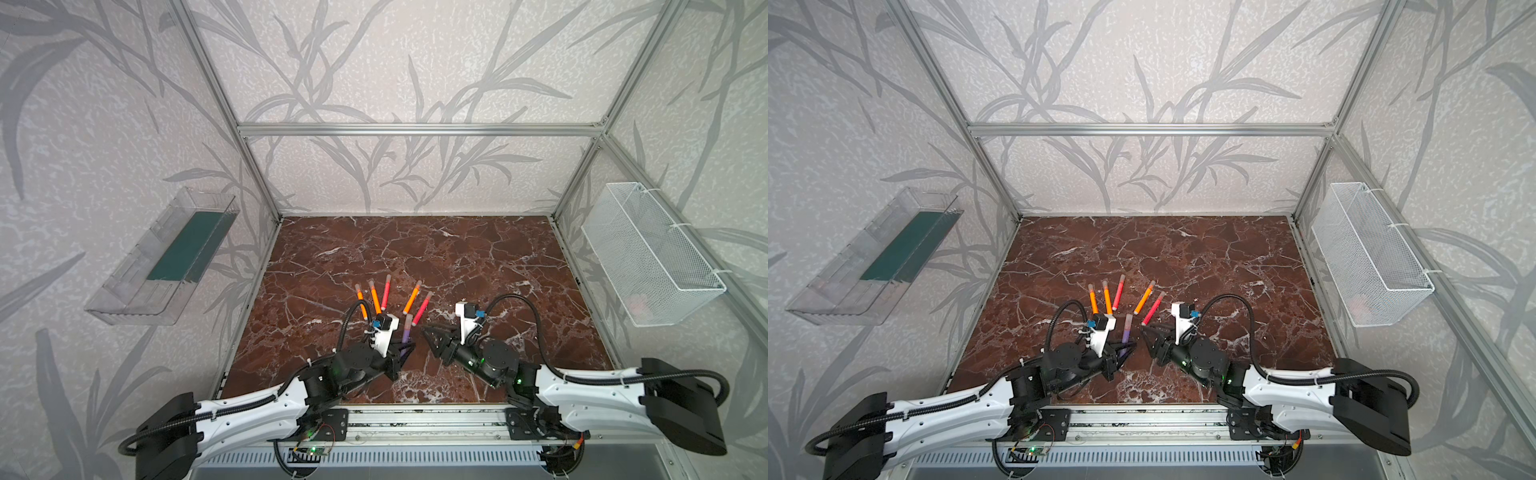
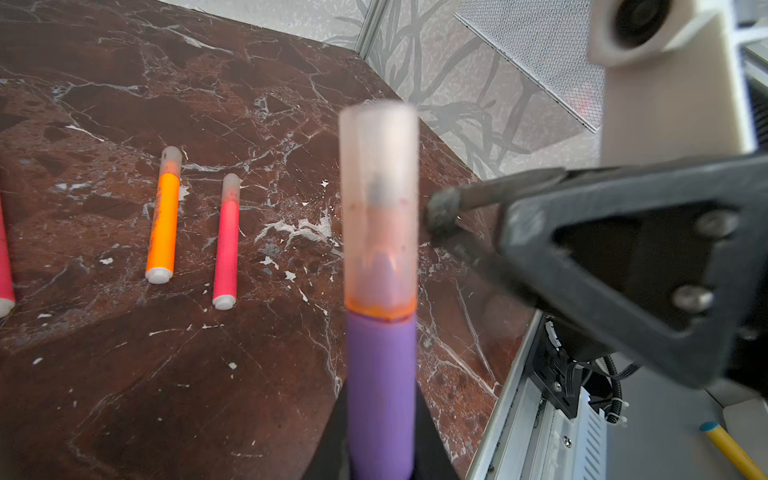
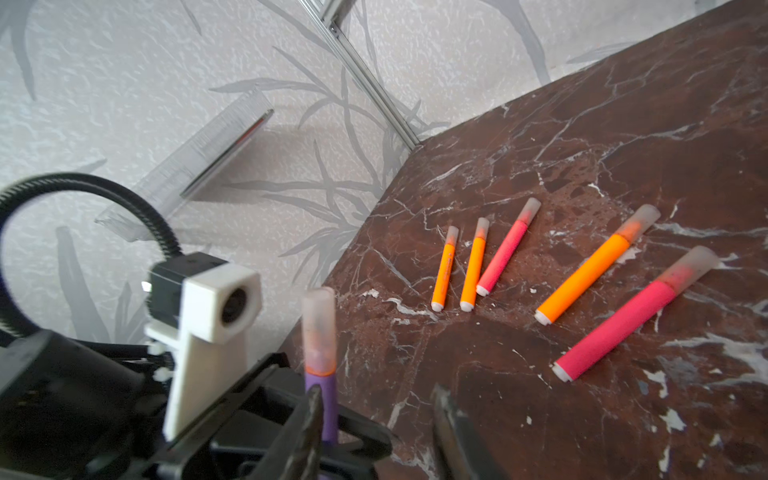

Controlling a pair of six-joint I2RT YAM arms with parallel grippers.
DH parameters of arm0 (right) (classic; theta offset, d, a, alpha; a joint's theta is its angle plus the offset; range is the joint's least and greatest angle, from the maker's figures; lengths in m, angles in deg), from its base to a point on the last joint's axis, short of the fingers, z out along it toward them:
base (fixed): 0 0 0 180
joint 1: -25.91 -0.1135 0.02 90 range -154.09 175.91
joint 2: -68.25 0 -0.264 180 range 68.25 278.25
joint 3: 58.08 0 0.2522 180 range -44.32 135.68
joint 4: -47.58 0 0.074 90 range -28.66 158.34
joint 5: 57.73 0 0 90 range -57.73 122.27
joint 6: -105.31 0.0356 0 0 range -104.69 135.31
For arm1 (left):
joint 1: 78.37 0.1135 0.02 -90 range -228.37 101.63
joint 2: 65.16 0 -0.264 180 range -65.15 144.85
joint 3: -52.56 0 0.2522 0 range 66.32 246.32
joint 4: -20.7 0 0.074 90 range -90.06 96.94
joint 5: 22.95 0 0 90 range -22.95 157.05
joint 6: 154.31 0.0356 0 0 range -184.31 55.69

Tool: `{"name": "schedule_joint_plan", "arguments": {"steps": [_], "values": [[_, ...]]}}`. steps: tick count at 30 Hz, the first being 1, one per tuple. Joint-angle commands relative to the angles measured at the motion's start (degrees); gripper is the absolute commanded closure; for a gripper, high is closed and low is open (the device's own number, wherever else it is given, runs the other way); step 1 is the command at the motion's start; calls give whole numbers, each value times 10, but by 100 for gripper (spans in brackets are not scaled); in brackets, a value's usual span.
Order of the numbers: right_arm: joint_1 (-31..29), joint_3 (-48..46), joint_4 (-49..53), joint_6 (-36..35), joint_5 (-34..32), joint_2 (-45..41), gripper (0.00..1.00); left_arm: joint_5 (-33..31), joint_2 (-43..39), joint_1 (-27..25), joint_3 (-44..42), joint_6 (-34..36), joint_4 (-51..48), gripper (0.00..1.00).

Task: Insert the pens into the pen caps
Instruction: 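Lower the cap with the right gripper onto the purple marker tip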

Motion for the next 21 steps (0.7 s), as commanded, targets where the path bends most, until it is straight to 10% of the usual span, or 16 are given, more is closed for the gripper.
{"name": "schedule_joint_plan", "arguments": {"steps": [1,11,21], "values": [[-1,52,124,-42,-19,-52,48,-3,9,-1,22,12,13,100],[7,101,161,-24,-46,-16,30,26,55,-1,39,34,31,100],[12,136,167,-15,-34,43,42,41,75,-2,45,41,41,100]]}}
